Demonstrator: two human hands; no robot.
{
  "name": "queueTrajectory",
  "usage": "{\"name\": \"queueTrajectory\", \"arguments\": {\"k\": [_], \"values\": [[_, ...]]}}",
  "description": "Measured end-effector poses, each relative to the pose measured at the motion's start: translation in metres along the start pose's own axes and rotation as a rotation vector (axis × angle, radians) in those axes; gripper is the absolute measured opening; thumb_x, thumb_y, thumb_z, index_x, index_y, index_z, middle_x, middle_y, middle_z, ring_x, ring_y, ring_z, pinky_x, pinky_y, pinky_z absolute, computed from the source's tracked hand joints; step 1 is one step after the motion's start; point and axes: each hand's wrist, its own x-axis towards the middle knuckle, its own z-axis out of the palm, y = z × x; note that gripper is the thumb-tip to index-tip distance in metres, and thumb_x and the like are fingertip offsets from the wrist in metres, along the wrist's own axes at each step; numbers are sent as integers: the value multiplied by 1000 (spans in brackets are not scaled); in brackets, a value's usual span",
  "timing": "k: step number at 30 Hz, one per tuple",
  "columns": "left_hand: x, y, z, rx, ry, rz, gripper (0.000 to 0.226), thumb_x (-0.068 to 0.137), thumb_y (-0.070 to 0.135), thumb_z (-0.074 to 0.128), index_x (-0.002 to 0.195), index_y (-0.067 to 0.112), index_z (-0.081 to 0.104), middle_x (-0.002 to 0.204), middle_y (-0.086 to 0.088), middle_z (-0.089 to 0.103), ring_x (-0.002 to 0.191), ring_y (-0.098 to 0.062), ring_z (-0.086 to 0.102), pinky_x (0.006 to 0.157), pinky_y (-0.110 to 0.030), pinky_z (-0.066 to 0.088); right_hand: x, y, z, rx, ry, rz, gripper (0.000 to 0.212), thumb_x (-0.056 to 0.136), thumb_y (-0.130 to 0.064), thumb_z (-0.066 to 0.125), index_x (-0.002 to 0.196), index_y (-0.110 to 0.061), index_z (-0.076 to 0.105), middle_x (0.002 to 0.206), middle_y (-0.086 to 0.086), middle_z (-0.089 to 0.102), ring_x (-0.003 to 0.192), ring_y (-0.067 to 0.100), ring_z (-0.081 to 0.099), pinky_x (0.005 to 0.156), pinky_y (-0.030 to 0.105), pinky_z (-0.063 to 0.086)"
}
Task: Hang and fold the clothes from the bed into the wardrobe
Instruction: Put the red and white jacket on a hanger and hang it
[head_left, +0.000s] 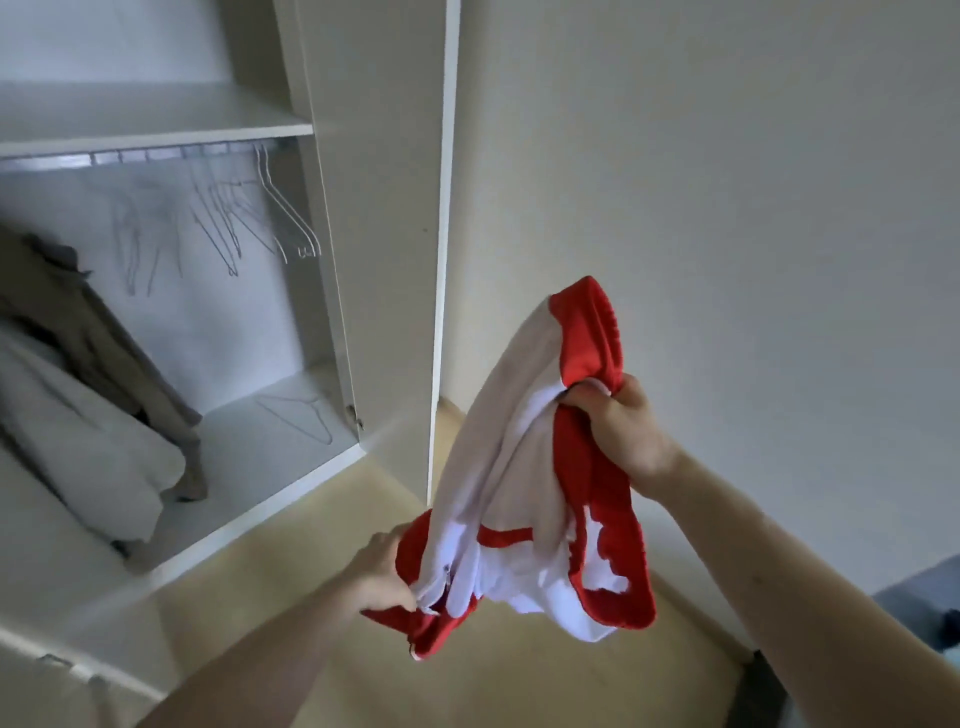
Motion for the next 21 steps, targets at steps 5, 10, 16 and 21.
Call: {"name": "queueTrajectory", "arguments": {"k": [5, 10, 16, 21], "values": [[7, 5, 75, -71, 60, -32, 27, 82, 46, 60, 92, 23, 69, 99, 1, 74, 95, -21, 72, 80, -30, 55, -13, 3, 10, -44, -84, 46, 20, 76, -24, 64, 82, -7, 72, 78, 13, 71, 73, 25, 70, 70, 40, 59], [21, -18, 46, -80, 256, -100, 26, 93, 17, 57, 115, 19, 70, 119, -7, 73, 114, -30, 67, 92, -35, 53, -26, 24, -52, -129, 43, 165, 5, 73, -16, 72, 74, -17, 76, 69, 11, 72, 63, 26, 70, 64, 39, 58], [12, 5, -62, -140, 553, 86, 30, 91, 1, 47, 103, 15, 70, 107, -12, 74, 103, -36, 67, 84, -41, 53, -52, 116, -137, -364, 331, 458, 13, 84, 1, 68, 74, -8, 71, 67, 15, 69, 59, 27, 66, 62, 38, 56], [-36, 102, -109, 89, 593, 671, 45, 85, 0, 42, 105, 32, 67, 101, 10, 71, 92, -17, 65, 82, -36, 53, -67, 199, -127, -631, -22, 726, 20, 86, -7, 76, 100, 6, 73, 100, 23, 72, 88, 28, 63, 89, 48, 56]]}}
